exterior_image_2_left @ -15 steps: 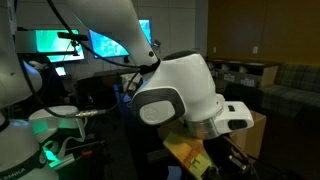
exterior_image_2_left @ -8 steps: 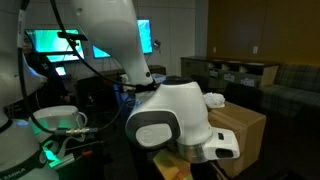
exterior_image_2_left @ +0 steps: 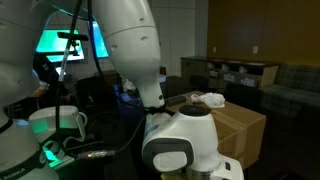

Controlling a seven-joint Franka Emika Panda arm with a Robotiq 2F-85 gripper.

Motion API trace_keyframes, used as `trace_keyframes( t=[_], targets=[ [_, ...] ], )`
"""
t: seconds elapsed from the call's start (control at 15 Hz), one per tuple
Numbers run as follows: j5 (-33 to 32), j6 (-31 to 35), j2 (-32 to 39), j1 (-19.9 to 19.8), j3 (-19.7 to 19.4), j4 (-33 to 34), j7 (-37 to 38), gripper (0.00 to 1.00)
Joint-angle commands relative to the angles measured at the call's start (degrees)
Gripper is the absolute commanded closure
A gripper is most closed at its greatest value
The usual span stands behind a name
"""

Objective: Put the white towel on the table, then the moose on the box, then the duster on the table, then the turnip plushie on the box, then the plastic on the table, then the blue sponge on the box, then the duster from the box to the table, lastly, the other duster from the table to the box

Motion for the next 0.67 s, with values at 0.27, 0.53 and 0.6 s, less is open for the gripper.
trace_keyframes(
  t=[0.27,0.53,0.6],
  targets=[
    [-0.8,-4.6,7.6,-0.8,-0.7,9.4,3.4,0.69],
    [-0.6,-5.6,8.5,-1.2,-1.6,10.7,4.6,0.18],
    [-0.5,-5.5,8.7,-1.3,-1.7,10.9,4.9,0.13]
  ],
)
